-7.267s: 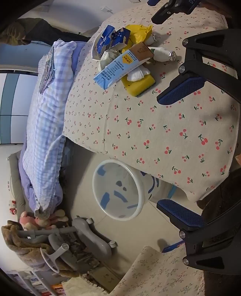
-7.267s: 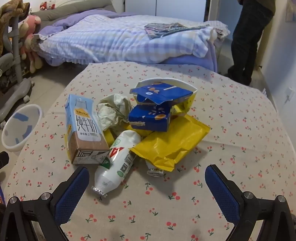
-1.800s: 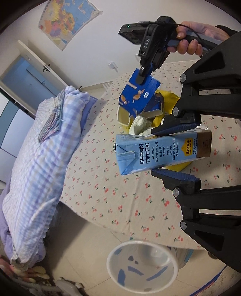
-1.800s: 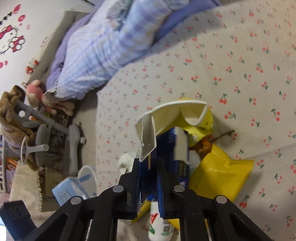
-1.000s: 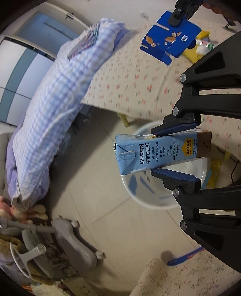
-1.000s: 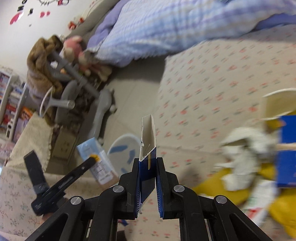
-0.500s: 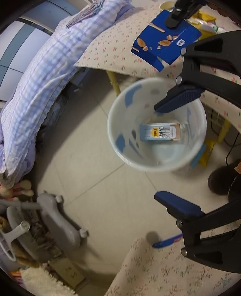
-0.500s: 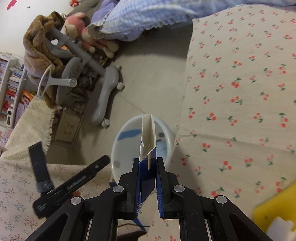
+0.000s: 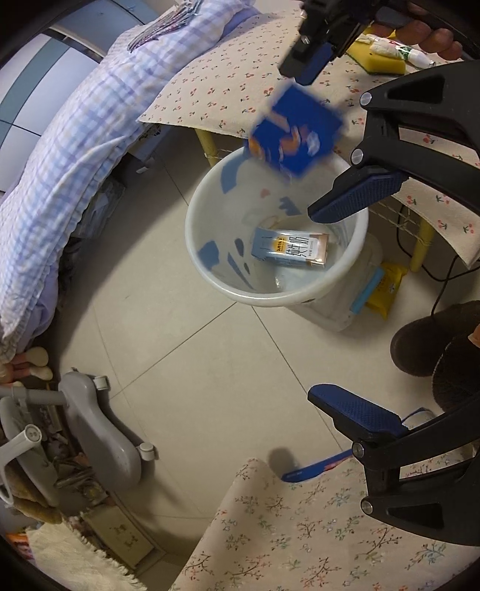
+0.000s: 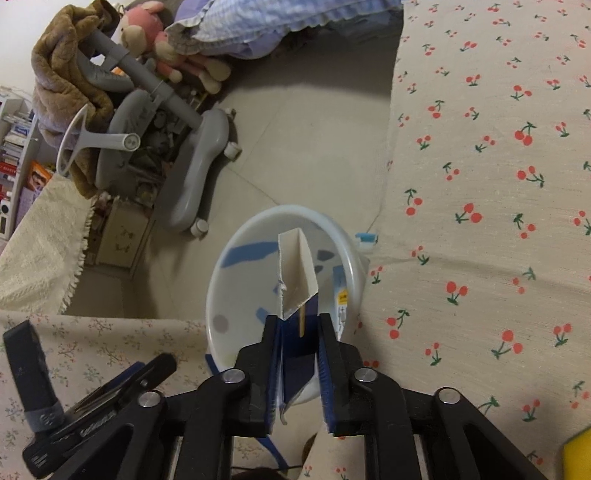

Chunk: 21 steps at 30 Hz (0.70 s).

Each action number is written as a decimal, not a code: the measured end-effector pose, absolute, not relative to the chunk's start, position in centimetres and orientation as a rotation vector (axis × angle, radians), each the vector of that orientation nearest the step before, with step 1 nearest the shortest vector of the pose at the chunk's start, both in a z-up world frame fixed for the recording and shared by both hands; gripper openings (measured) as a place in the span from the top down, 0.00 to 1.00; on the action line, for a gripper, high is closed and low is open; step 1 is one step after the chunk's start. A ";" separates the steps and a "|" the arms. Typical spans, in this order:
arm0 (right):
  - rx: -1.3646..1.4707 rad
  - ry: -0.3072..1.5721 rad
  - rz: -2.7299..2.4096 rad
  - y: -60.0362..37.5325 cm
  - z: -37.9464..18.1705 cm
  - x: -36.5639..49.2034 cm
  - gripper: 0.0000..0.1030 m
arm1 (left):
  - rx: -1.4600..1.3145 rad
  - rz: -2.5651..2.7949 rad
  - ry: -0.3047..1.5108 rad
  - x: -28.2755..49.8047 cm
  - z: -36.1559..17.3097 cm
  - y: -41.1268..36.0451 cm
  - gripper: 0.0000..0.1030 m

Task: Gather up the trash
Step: 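Carry the milk carton and blue box to the wastebasket and release both, then return to the table and grasp the white tissue with the left tool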

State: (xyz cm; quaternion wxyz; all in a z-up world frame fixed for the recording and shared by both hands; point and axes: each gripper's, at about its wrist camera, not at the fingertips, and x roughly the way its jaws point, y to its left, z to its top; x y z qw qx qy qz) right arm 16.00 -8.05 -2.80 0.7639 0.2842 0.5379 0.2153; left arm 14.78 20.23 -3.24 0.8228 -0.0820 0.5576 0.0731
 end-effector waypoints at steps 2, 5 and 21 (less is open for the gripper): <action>0.623 1.153 0.454 -8.6 -2.3 15.7 0.42 | -0.175 0.149 1.187 14.5 -3.0 20.0 0.12; 0.585 1.123 0.434 -9.3 -1.1 14.9 0.42 | -0.164 0.134 1.193 14.3 -2.8 19.2 0.12; 0.415 1.027 0.126 -21.5 3.9 7.8 0.29 | -0.076 -0.086 1.214 13.2 -2.0 6.8 0.12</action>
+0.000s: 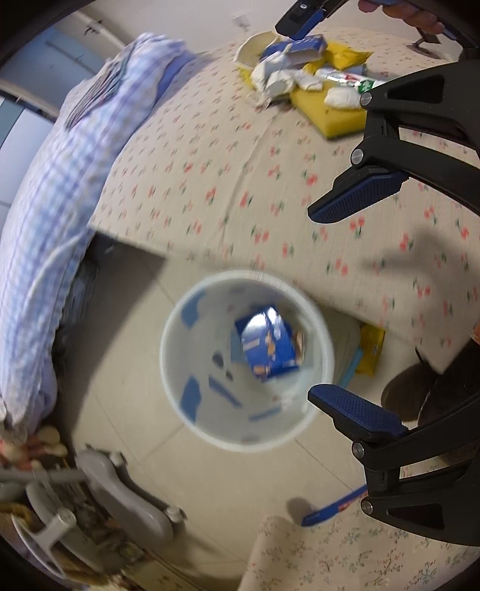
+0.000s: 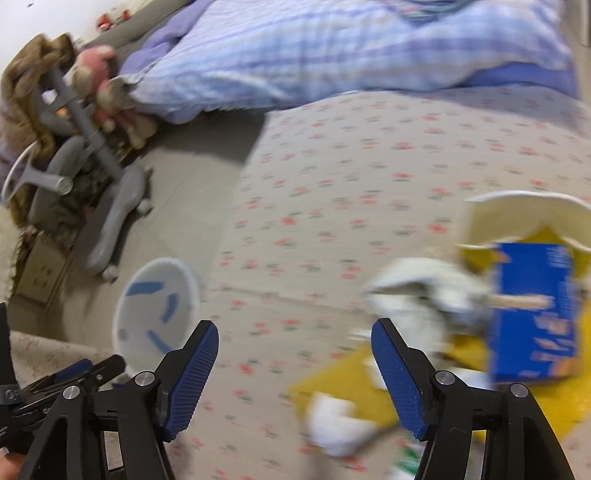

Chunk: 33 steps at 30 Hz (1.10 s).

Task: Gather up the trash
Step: 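Return to the table and grasp the white tissue with the left tool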

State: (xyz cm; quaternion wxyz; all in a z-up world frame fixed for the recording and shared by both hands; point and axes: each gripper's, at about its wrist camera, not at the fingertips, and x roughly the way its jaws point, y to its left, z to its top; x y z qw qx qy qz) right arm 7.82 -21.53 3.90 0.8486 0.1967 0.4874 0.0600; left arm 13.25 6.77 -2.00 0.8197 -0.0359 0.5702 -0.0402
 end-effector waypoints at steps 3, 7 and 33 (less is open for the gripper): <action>0.421 1.020 0.064 -24.5 4.3 6.5 0.29 | -0.063 -0.130 1.216 12.9 -2.1 4.2 0.12; 0.427 1.008 0.013 -27.8 4.6 5.0 0.25 | -0.043 -0.208 1.240 12.6 -2.3 0.7 0.12; 0.534 1.090 -0.162 -38.3 1.1 -1.3 0.23 | 0.025 -0.542 1.271 9.9 -2.9 -11.8 0.62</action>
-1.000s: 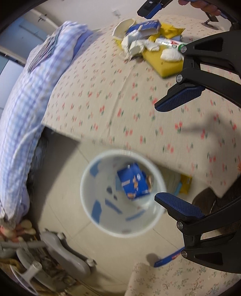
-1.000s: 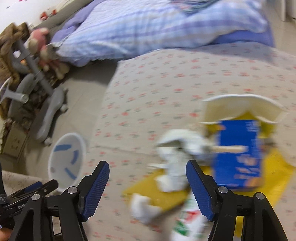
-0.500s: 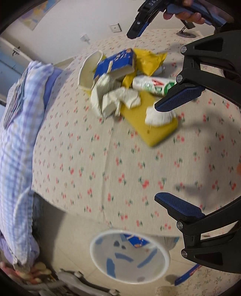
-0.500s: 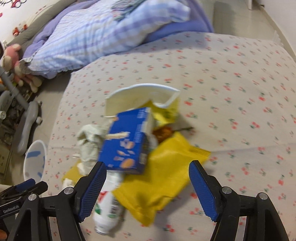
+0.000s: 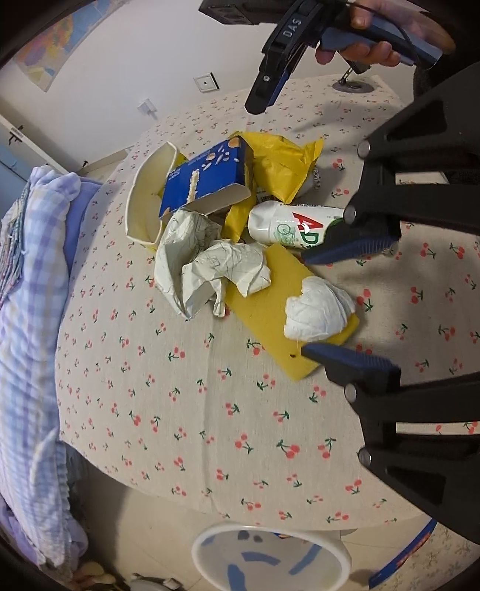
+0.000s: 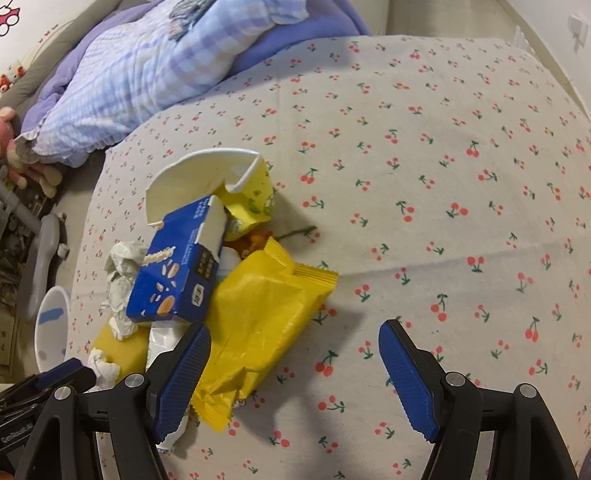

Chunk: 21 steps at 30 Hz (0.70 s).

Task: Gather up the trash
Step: 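Return to the table and grasp the white tissue with the left tool, then grasp the blue biscuit box with the right tool and lift it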

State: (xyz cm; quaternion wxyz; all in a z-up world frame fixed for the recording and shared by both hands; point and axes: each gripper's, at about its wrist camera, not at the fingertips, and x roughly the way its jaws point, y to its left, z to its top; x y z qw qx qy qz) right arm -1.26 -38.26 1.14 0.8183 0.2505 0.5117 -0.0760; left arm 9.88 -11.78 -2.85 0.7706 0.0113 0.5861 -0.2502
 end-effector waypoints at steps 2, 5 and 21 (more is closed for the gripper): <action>0.540 1.092 -0.162 -38.3 1.1 -1.3 0.23 | 0.057 -0.515 1.271 10.0 -3.2 -12.1 0.71; 0.539 1.099 -0.156 -38.2 0.9 -1.2 0.23 | 0.074 -0.506 1.257 10.0 -3.2 -12.0 0.76; 0.533 1.098 -0.109 -35.6 1.3 1.3 0.23 | -0.033 -0.509 1.171 10.1 0.2 -8.6 0.79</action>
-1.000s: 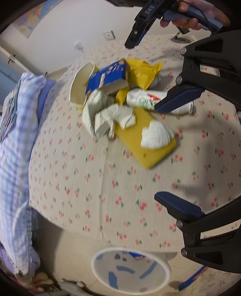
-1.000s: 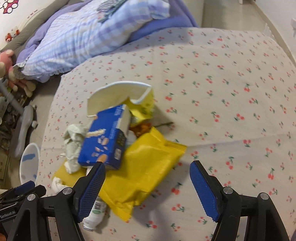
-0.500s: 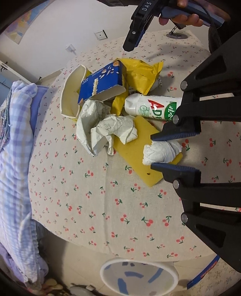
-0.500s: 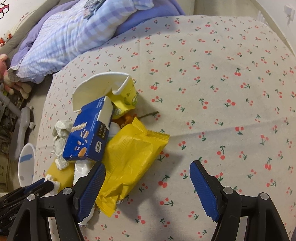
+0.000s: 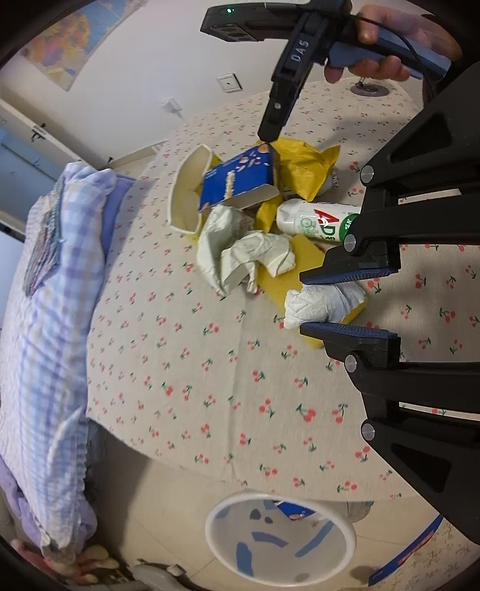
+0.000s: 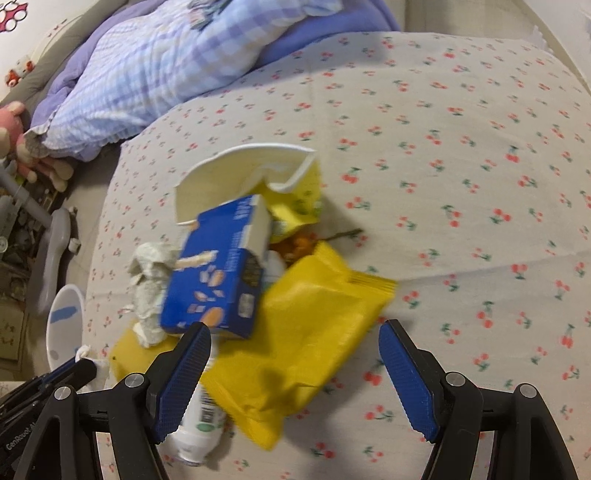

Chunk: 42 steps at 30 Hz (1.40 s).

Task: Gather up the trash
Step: 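Grasp the blue biscuit box with the right tool and lift it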

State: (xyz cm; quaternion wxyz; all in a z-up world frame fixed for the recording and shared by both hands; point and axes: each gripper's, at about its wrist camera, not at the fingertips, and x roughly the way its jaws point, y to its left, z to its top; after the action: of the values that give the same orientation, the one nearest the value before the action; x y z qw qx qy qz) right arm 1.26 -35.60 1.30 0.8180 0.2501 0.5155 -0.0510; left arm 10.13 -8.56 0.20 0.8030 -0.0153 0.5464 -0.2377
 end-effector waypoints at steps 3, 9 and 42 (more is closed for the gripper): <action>0.515 1.095 -0.089 -34.4 1.6 2.0 0.23 | -0.054 -0.504 1.163 10.4 0.6 -7.7 0.79; 0.483 1.087 -0.055 -32.0 2.1 3.5 0.23 | -0.068 -0.480 1.159 10.7 0.6 -6.3 0.79; 0.392 1.008 -0.033 -31.8 4.3 2.6 0.37 | -0.105 -0.420 1.142 11.1 0.7 -4.2 0.79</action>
State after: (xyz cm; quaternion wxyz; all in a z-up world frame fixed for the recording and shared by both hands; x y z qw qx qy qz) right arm 2.56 -31.79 4.26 0.8572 0.1867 0.4797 -0.0157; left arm 11.14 -4.23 0.74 0.8194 -0.0495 0.5360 -0.1972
